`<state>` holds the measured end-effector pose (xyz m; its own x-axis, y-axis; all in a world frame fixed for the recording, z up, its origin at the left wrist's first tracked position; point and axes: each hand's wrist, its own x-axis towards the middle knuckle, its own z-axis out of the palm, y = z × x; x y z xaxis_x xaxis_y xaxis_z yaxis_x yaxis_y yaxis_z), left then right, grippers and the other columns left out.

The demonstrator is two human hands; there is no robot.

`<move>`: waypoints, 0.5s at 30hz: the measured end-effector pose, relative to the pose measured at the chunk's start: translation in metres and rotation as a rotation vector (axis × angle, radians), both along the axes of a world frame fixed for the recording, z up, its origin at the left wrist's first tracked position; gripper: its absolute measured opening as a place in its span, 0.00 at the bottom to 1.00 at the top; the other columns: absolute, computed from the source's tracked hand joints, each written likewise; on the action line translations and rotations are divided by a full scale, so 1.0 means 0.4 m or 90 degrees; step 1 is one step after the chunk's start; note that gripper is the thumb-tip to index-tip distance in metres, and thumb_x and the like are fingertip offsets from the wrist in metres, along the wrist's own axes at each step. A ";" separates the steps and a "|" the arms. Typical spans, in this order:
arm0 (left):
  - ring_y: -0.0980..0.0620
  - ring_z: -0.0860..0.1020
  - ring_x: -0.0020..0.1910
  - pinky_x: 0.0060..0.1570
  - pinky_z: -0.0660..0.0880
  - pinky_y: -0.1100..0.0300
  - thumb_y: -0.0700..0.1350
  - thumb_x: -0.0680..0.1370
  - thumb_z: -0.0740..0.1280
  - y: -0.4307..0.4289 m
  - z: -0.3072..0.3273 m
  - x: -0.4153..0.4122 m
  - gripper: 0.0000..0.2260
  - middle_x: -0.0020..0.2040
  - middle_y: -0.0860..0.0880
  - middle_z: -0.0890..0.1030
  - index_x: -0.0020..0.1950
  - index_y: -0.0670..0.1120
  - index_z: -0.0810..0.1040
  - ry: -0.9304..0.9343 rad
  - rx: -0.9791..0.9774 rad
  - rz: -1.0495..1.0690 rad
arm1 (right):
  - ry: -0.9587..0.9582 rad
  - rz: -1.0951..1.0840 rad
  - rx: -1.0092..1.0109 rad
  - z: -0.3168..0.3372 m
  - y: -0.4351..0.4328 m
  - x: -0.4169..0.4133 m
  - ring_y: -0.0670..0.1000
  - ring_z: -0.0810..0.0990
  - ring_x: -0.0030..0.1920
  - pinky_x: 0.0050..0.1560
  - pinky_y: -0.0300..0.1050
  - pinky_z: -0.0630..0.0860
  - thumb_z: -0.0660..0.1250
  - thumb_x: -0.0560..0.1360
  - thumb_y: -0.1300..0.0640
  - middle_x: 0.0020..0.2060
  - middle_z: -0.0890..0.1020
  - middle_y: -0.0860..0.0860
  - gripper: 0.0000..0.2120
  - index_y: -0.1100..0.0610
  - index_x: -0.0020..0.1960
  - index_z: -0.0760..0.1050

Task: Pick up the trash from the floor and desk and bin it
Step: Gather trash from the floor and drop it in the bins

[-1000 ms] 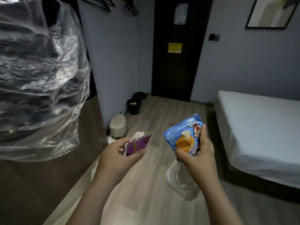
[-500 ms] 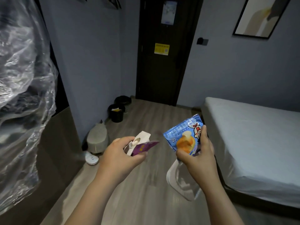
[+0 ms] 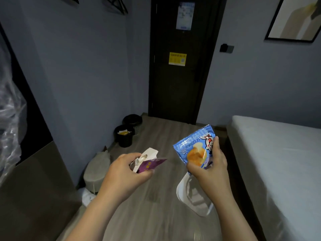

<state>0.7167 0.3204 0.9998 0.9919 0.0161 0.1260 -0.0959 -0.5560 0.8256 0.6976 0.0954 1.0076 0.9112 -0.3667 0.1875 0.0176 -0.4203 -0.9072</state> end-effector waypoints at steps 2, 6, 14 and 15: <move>0.62 0.77 0.47 0.42 0.72 0.63 0.64 0.57 0.69 -0.017 0.003 0.088 0.19 0.47 0.58 0.80 0.47 0.65 0.78 -0.001 0.009 0.021 | -0.009 0.011 -0.004 0.001 -0.023 0.106 0.42 0.69 0.56 0.53 0.40 0.66 0.74 0.64 0.57 0.71 0.60 0.46 0.52 0.37 0.76 0.45; 0.64 0.77 0.44 0.39 0.69 0.67 0.62 0.59 0.72 -0.021 -0.003 0.249 0.14 0.46 0.60 0.77 0.43 0.70 0.76 0.011 0.003 0.051 | 0.004 0.029 -0.003 -0.011 -0.043 0.291 0.47 0.70 0.62 0.55 0.44 0.70 0.74 0.64 0.55 0.71 0.61 0.48 0.52 0.36 0.76 0.45; 0.72 0.74 0.42 0.37 0.68 0.70 0.56 0.62 0.77 0.012 -0.041 0.589 0.14 0.46 0.59 0.78 0.37 0.71 0.75 0.010 -0.022 0.070 | 0.024 0.044 -0.005 -0.062 -0.014 0.659 0.47 0.71 0.61 0.53 0.44 0.70 0.75 0.64 0.54 0.71 0.60 0.48 0.52 0.35 0.76 0.45; 0.71 0.74 0.43 0.37 0.68 0.69 0.55 0.62 0.77 0.024 -0.046 0.636 0.13 0.45 0.59 0.78 0.37 0.71 0.75 0.010 -0.025 0.067 | 0.023 0.041 -0.009 -0.069 -0.005 0.709 0.47 0.71 0.61 0.53 0.43 0.70 0.75 0.64 0.54 0.71 0.60 0.48 0.52 0.35 0.75 0.45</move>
